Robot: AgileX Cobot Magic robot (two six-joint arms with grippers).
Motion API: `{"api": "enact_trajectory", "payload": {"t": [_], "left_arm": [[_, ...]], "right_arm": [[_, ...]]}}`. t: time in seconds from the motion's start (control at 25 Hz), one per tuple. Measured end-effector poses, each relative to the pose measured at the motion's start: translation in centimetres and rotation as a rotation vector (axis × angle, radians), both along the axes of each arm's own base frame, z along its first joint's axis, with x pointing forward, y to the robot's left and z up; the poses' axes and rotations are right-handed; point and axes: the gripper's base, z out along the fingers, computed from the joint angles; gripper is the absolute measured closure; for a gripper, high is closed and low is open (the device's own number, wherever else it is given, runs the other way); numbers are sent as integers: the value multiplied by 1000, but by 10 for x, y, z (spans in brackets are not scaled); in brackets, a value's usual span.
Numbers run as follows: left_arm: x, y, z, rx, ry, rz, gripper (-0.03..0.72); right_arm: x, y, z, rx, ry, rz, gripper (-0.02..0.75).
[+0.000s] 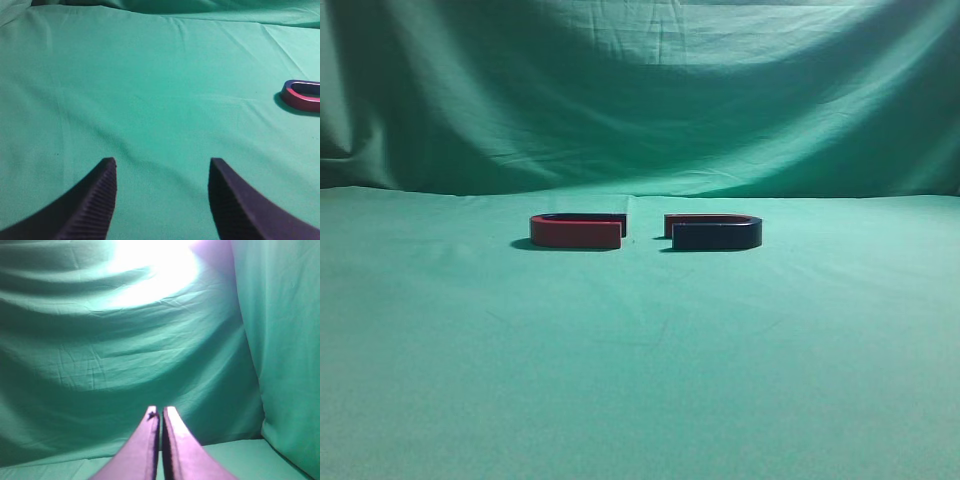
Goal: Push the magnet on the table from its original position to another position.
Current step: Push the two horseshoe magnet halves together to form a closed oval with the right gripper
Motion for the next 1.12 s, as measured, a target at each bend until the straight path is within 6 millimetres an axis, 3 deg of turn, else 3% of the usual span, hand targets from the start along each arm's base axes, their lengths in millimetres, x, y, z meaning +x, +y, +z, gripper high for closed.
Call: {"api": "enact_trajectory", "payload": {"t": [0.12,0.24,0.36,0.52,0.76,0.96,1.12], "left_arm": [[0,0,0,0,0,0,289],[0,0,0,0,0,0,289],[0,0,0,0,0,0,289],[0,0,0,0,0,0,289],[0,0,0,0,0,0,289],[0,0,0,0,0,0,289],[0,0,0,0,0,0,289]], "right_arm": [[-4,1,21,-16,24,10,738],[-7,2,60,-98,80,8,738],[7,5,85,-166,277,29,738],[37,9,99,-194,625,86,738],[99,19,83,-142,1075,185,738],[133,31,61,-18,1235,275,738],[163,38,53,-51,1323,368,738]]}}
